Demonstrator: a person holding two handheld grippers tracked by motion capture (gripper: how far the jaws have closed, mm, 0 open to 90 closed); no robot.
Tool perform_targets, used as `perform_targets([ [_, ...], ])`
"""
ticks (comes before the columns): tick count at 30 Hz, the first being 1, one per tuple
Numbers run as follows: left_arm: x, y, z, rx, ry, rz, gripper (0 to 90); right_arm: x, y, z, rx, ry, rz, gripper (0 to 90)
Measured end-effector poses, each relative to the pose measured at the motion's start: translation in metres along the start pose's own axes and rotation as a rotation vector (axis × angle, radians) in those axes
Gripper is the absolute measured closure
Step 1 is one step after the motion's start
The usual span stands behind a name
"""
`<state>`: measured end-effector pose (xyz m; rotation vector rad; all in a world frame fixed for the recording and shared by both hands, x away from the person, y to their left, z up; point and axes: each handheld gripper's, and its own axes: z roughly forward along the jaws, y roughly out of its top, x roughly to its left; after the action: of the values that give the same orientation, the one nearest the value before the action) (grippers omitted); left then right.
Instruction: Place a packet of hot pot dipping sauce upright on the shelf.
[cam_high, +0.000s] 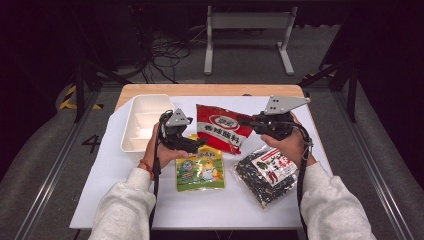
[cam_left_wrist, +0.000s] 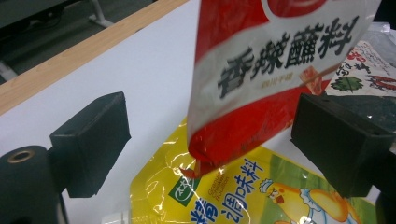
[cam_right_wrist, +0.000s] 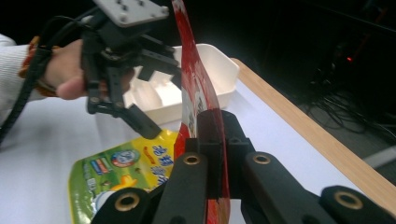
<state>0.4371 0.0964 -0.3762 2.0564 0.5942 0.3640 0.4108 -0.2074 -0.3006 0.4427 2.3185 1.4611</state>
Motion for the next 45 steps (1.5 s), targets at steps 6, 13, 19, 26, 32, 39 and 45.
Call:
perform_targets([
  [6,-0.012,0.008,-0.002,-0.036,-0.113,0.045,23.7,0.009,0.006,0.005,-0.009,0.046,-0.033,88.8],
  [13,-0.01,0.011,-0.01,-0.098,-0.14,0.051,51.4,0.014,0.012,0.009,-0.029,0.062,-0.03,88.8],
  [19,-0.011,0.01,-0.015,-0.129,-0.151,0.062,81.3,0.014,0.012,0.01,-0.04,0.044,-0.014,88.8],
  [26,-0.014,0.012,-0.016,-0.127,-0.146,0.093,90.0,0.012,0.009,0.01,-0.055,0.017,0.009,88.3],
  [32,-0.013,0.016,-0.021,-0.122,-0.132,0.105,90.0,0.01,0.005,0.006,-0.069,-0.056,0.054,64.3],
  [39,-0.01,0.023,-0.029,-0.138,-0.131,0.132,90.0,0.006,-0.002,-0.001,-0.081,-0.048,0.097,52.2],
  [45,-0.006,0.028,-0.036,-0.159,-0.125,0.123,90.0,0.006,-0.005,-0.004,-0.08,-0.086,0.135,33.4],
])
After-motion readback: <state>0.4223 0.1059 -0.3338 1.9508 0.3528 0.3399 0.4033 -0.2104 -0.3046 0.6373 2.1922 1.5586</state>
